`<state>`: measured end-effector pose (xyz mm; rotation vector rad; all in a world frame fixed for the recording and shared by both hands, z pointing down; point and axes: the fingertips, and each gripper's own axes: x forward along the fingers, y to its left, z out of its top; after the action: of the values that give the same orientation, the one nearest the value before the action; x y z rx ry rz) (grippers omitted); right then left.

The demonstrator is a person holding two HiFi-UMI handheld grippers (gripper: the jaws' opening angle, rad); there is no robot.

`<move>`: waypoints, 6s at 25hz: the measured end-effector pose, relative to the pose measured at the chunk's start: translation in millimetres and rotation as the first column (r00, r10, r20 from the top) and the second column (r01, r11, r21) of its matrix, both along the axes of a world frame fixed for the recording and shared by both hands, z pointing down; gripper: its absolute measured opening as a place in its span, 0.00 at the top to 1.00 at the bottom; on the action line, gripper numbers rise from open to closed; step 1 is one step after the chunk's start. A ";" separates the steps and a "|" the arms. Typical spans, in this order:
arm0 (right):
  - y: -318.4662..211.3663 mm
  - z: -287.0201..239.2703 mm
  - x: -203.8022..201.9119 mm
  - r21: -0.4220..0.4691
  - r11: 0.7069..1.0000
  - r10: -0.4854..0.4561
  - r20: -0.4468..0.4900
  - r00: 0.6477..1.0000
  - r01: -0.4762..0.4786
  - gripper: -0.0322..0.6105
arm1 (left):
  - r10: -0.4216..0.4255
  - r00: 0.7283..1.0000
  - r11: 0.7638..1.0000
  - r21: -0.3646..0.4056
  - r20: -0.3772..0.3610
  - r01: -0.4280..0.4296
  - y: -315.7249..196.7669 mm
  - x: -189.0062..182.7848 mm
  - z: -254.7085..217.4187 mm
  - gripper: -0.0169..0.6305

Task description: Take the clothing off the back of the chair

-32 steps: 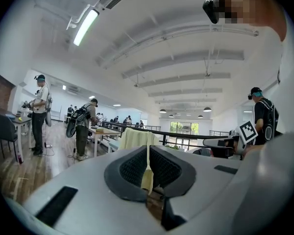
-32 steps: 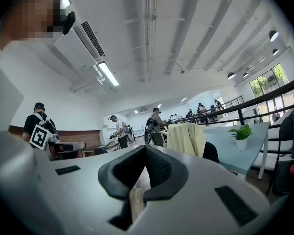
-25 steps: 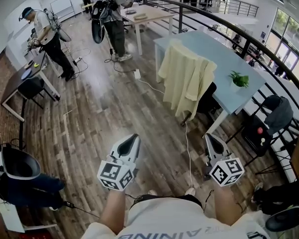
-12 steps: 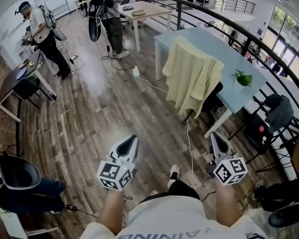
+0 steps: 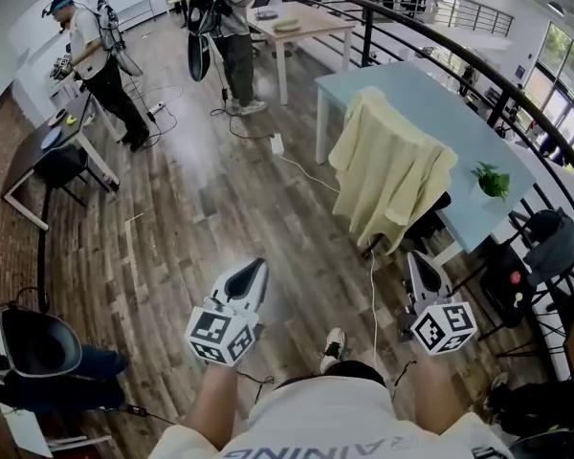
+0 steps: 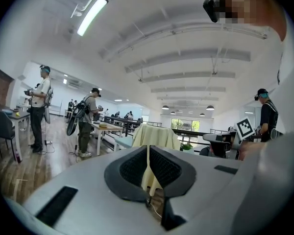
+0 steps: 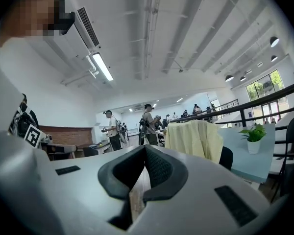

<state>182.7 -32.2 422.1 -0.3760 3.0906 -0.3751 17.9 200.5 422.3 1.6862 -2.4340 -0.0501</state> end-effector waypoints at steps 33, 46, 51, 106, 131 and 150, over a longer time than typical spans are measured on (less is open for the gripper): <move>-244.8 -26.7 -198.1 0.036 0.882 0.469 0.009 0.883 -0.469 0.92 | 0.433 0.901 0.901 0.047 -0.036 -0.432 -336.6 -302.2 -12.2 0.91; -247.4 -23.2 -211.5 0.042 0.692 0.721 -0.067 0.689 -0.720 0.92 | 0.676 0.734 0.737 0.039 -0.072 -0.675 -410.9 -371.2 -4.0 0.91; -276.6 -12.5 -198.2 0.008 0.668 0.743 -0.062 0.666 -0.745 0.92 | 0.669 0.740 0.742 0.002 -0.069 -0.670 -444.7 -379.9 -2.4 0.91; -365.6 38.4 -207.2 -0.530 0.829 0.166 -0.078 0.983 -0.182 0.89 | 0.707 -0.015 0.067 0.087 -0.708 -0.994 -627.1 -351.1 35.5 0.88; -341.5 -35.0 -177.5 0.089 0.743 0.666 0.002 0.746 -0.664 0.90 | 0.583 0.811 0.812 -0.047 0.051 -0.581 -522.7 -383.2 -61.9 0.90; -169.0 -56.8 -194.4 0.077 0.586 0.809 0.000 0.588 -0.807 0.90 | 0.712 0.694 0.693 0.049 0.109 -0.719 -393.9 -399.7 -75.2 0.91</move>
<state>-11.7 -201.2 365.3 -1.6998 2.5288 -0.2111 -381.8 -193.4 347.1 2.6019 -1.6478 0.0212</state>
